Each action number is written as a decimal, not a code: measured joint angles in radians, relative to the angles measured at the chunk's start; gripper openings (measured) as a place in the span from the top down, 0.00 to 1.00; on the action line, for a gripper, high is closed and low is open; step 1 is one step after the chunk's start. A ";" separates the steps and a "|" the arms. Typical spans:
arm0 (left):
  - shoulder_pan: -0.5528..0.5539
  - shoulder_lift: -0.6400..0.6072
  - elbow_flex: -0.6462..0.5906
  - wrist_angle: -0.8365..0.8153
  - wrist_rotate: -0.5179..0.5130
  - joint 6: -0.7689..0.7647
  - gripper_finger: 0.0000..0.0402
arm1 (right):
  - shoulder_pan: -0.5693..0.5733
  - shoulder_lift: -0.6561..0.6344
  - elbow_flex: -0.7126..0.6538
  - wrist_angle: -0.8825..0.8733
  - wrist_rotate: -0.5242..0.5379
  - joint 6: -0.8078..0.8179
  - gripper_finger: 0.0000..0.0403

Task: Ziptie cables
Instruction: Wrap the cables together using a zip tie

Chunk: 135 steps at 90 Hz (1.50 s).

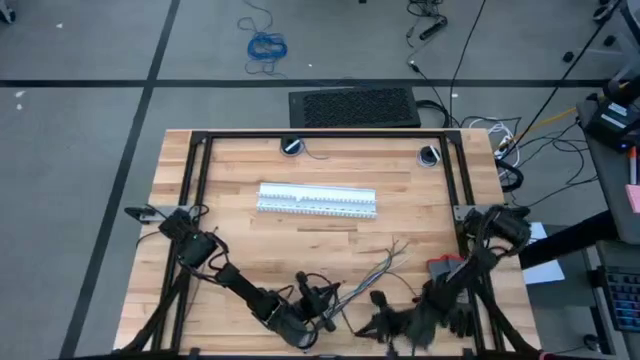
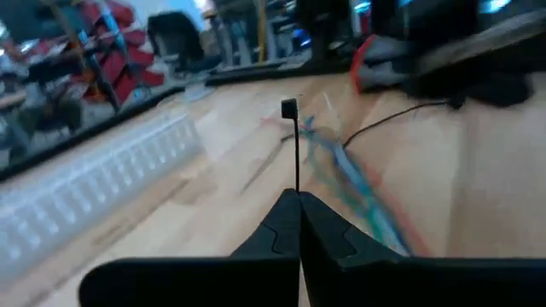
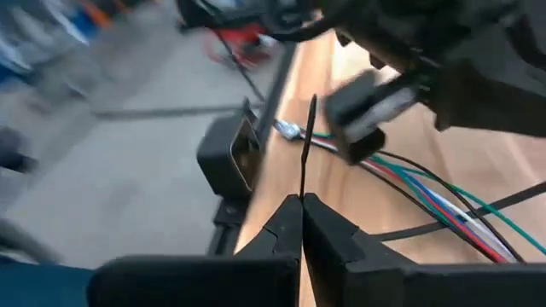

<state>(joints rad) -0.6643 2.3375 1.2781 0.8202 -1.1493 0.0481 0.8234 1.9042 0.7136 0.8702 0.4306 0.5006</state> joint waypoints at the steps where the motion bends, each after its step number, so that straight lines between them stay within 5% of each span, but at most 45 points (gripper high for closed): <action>1: 0.000 0.000 0.000 0.007 0.006 0.013 1.00 | -0.007 -0.002 -0.014 0.024 -0.020 0.005 1.00; 16: -0.001 0.000 0.000 0.040 0.100 0.145 1.00 | -0.101 -0.011 -0.130 0.172 -0.243 0.094 1.00; 43: -0.012 0.000 0.001 0.036 0.150 0.314 1.00 | -0.161 -0.008 -0.133 0.167 -0.381 0.172 1.00; 64: -0.035 0.000 0.012 0.037 0.168 0.593 1.00 | -0.197 -0.007 -0.133 0.144 -0.434 0.218 1.00; 83: -0.032 0.000 0.041 0.027 0.104 0.692 1.00 | -0.201 -0.007 -0.133 0.150 -0.444 0.229 1.00; 135: -0.018 0.000 0.061 -0.030 0.098 0.718 1.00 | -0.208 -0.006 -0.133 0.141 -0.459 0.221 1.00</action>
<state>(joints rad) -0.6826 2.3375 1.3388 0.7902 -1.0514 0.7664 0.6150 1.8980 0.5804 1.0116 -0.0284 0.7219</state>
